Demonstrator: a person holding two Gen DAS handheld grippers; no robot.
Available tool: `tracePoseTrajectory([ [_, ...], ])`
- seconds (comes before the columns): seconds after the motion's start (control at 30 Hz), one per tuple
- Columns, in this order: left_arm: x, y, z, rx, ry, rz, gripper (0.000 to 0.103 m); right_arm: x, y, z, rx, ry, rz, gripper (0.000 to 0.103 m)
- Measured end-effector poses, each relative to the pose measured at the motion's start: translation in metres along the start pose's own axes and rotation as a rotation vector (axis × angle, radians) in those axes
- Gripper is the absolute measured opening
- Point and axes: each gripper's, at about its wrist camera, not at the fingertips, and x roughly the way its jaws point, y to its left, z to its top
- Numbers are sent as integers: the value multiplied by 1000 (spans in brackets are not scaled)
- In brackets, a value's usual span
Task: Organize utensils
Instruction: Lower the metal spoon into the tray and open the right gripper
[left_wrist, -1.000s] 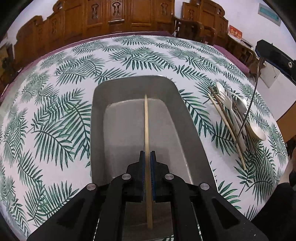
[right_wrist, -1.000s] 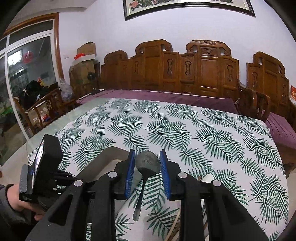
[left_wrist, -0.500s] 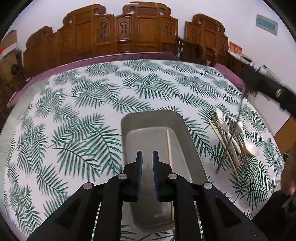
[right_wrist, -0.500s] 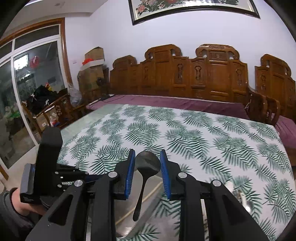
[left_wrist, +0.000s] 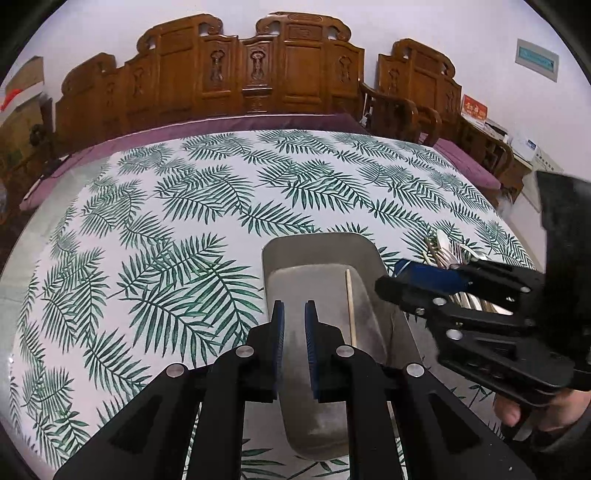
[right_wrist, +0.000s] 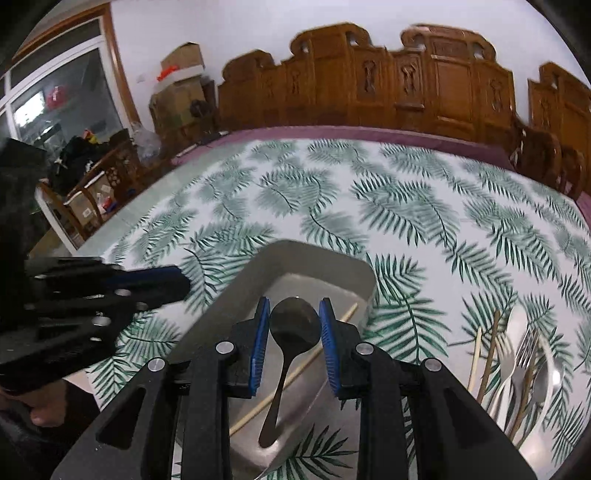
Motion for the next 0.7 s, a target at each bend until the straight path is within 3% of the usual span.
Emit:
tracePoseTrajectory([
  [0.43,4,-3,0,2,2,6,10,16,-3,-8,-10,33,15,31],
  [0.7,-28,-20,-3,4,-37,-9,10,-30,-6,-6,-37,-26,-29,31],
])
